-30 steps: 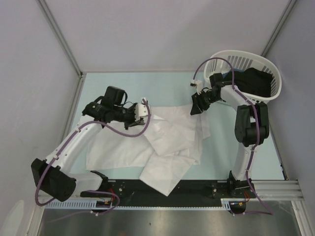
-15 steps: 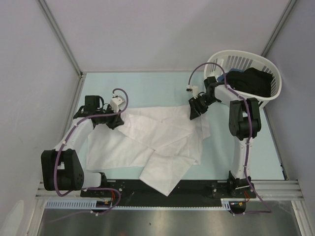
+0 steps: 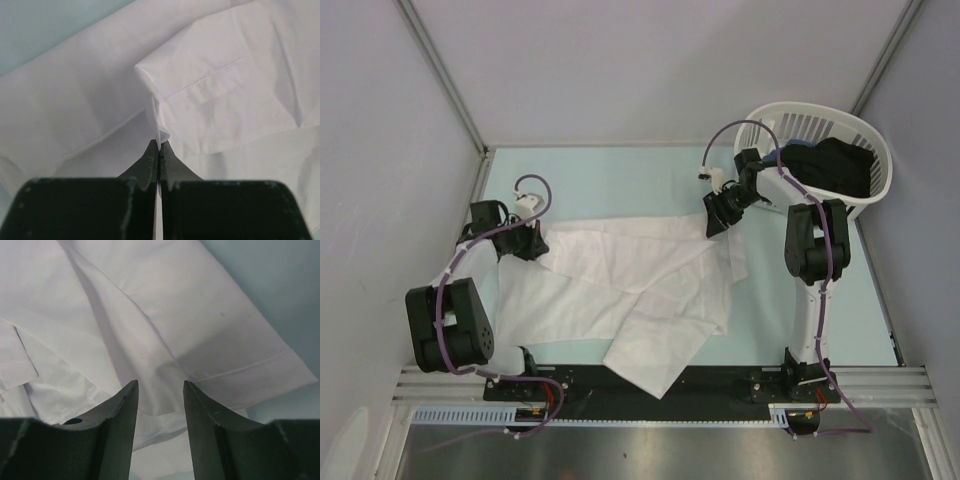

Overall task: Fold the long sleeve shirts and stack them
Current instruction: Fold the shirt

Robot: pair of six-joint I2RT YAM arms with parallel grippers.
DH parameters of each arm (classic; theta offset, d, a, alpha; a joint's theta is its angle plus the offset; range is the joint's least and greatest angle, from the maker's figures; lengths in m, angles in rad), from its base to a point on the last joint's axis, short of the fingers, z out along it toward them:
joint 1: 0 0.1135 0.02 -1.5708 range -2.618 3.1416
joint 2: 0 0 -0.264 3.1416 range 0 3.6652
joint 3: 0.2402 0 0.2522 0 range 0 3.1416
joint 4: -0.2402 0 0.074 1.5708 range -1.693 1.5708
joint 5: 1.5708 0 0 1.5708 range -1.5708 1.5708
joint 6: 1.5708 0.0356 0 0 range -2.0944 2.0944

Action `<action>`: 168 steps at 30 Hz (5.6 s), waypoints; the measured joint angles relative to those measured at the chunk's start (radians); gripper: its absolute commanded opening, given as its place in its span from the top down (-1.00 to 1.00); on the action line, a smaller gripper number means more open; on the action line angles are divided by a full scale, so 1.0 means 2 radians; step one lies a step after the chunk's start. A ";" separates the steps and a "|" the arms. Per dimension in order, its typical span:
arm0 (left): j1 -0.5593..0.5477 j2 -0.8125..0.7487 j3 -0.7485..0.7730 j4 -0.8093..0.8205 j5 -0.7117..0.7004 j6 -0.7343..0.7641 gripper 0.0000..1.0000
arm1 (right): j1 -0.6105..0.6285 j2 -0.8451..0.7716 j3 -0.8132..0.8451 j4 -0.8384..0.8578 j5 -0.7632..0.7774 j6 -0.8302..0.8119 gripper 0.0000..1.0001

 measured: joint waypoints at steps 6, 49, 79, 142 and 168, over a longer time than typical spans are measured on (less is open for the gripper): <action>0.009 0.015 0.000 0.002 -0.015 -0.012 0.77 | 0.001 0.000 0.036 -0.020 -0.004 0.000 0.00; 0.030 0.422 0.523 -0.326 -0.147 0.311 0.82 | 0.015 0.119 0.199 -0.027 0.089 -0.138 -0.36; 0.037 0.422 0.540 -0.357 -0.120 0.303 1.00 | 0.013 0.131 0.200 0.023 0.133 -0.141 1.00; -0.369 0.196 0.116 0.019 -0.014 -0.266 -0.16 | -0.015 -0.458 -0.387 0.056 -0.068 0.012 -0.57; -0.376 0.113 0.120 0.054 0.089 -0.234 0.06 | -0.018 -0.469 -0.439 0.106 -0.099 -0.003 -0.92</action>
